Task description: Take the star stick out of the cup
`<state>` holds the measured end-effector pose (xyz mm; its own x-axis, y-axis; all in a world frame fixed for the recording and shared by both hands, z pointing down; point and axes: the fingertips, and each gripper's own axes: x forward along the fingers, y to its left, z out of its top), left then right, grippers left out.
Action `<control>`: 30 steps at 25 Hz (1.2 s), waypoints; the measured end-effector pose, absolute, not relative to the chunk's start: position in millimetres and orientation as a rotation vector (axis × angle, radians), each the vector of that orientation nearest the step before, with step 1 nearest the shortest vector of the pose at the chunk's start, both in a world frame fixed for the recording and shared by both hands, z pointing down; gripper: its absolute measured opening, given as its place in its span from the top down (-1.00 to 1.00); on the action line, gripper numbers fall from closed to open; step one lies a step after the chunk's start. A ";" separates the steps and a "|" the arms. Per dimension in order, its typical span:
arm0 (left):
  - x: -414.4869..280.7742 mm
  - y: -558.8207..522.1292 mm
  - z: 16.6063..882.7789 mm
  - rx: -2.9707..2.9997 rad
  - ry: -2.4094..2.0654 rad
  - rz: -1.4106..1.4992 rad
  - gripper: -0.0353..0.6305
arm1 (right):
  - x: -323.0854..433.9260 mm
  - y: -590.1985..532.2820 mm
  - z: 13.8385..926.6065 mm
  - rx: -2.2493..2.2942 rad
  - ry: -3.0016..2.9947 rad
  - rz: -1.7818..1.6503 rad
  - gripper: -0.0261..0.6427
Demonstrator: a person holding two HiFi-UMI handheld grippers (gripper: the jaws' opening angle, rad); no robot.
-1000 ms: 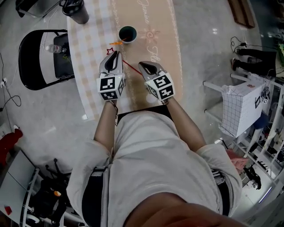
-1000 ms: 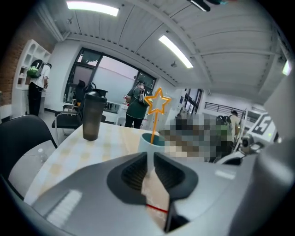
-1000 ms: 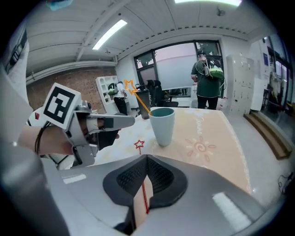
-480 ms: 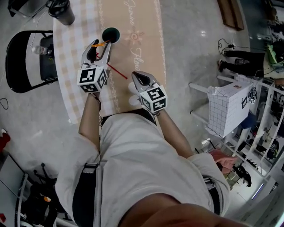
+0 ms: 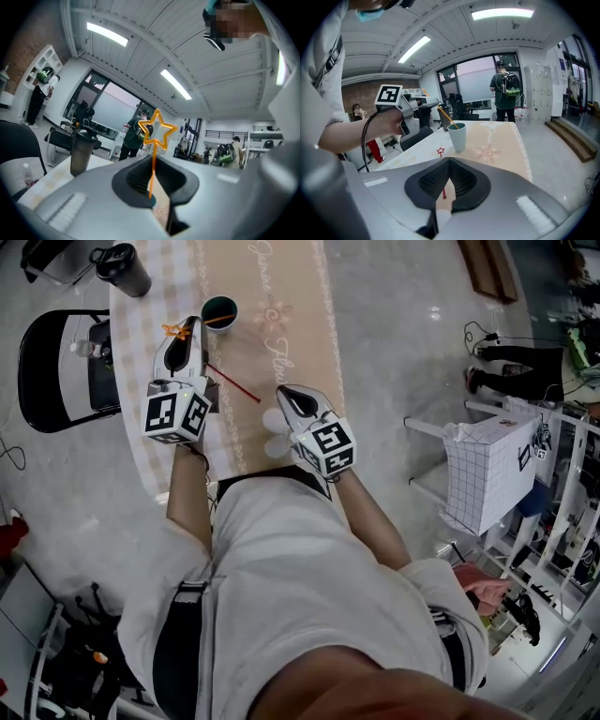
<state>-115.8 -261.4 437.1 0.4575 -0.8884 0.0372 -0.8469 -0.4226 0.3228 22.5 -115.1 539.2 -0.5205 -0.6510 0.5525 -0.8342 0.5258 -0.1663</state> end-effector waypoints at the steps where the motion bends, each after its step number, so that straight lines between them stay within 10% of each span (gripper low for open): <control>1: -115.4 -259.4 431.3 2.410 -1.495 -0.205 0.85 | 23.0 -112.5 536.7 1.202 -2.356 0.566 0.92; 13: -124.1 -174.8 347.9 2.438 -1.629 -0.339 0.85 | 52.4 -59.5 515.2 1.154 -2.470 0.511 0.92; 30: -70.6 -96.4 495.8 2.066 -1.391 -0.109 0.85 | 85.6 -4.3 540.8 1.151 -2.496 0.645 0.92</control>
<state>-70.6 -96.4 495.8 0.4370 -0.8572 0.2723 -0.8046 -0.2372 0.5445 85.6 -4.3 540.8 -0.6256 -0.6313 0.4583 -0.7743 0.5739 -0.2665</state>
